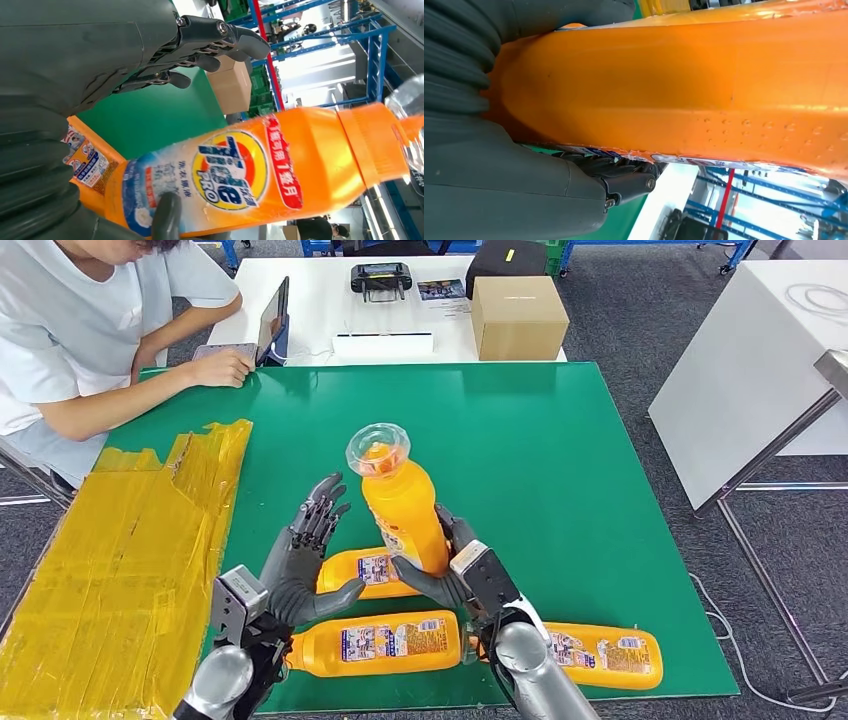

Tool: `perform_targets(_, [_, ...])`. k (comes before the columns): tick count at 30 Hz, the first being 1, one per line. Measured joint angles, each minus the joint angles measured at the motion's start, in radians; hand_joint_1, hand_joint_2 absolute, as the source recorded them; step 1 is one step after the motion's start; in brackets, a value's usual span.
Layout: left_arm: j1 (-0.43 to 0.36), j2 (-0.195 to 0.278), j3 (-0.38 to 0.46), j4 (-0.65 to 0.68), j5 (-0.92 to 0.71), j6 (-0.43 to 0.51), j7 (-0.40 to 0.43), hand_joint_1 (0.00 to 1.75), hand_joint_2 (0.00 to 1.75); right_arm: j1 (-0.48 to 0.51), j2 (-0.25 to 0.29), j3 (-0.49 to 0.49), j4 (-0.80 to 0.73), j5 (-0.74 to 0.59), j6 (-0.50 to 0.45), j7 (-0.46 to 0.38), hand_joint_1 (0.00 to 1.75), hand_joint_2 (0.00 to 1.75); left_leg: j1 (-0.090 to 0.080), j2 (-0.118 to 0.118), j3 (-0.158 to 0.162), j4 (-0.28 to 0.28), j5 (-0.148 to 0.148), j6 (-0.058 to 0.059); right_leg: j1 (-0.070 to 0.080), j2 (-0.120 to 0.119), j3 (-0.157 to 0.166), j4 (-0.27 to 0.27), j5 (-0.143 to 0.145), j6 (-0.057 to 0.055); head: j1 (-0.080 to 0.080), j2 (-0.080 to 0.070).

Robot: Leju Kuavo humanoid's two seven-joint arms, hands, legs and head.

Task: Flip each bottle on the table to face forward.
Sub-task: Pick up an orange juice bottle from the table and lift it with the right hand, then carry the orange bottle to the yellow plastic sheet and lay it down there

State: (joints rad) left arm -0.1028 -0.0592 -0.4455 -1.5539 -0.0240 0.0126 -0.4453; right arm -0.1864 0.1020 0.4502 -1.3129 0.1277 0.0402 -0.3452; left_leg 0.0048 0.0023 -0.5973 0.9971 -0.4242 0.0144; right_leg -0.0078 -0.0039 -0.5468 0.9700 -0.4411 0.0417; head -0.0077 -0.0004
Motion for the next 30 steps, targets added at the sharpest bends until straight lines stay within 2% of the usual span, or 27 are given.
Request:
perform_targets(9, [-0.039, 0.004, -0.041, 0.008, -0.010, 0.001, 0.003, 0.00, 1.75, -0.053, 0.030, 0.080, 0.092, 0.015, 0.009, 0.004, 1.74, 1.75, 0.000, 0.000, 0.000, 0.000, 0.000, 0.000, 0.000, 0.000, 0.000, 0.000, 0.000, 0.000, 0.000, 0.000])
perform_targets(17, [-0.069, 0.005, -0.044, 0.034, 0.027, 0.006, 0.029, 0.00, 1.75, -0.077, 0.044, 0.148, 0.185, 0.024, 0.008, 0.006, 1.72, 1.75, 0.000, 0.000, 0.000, 0.000, 0.000, 0.000, 0.000, 0.000, 0.000, 0.000, 0.000, 0.000, 0.000, 0.000])
perform_targets(30, [-0.094, 0.005, -0.043, 0.085, 0.056, 0.005, 0.048, 0.01, 1.75, -0.101, 0.046, 0.175, 0.286, 0.033, 0.012, 0.004, 1.75, 1.75, 0.000, 0.000, 0.000, 0.000, 0.000, 0.000, 0.000, 0.000, -0.001, 0.000, 0.000, 0.000, 0.000, 0.000])
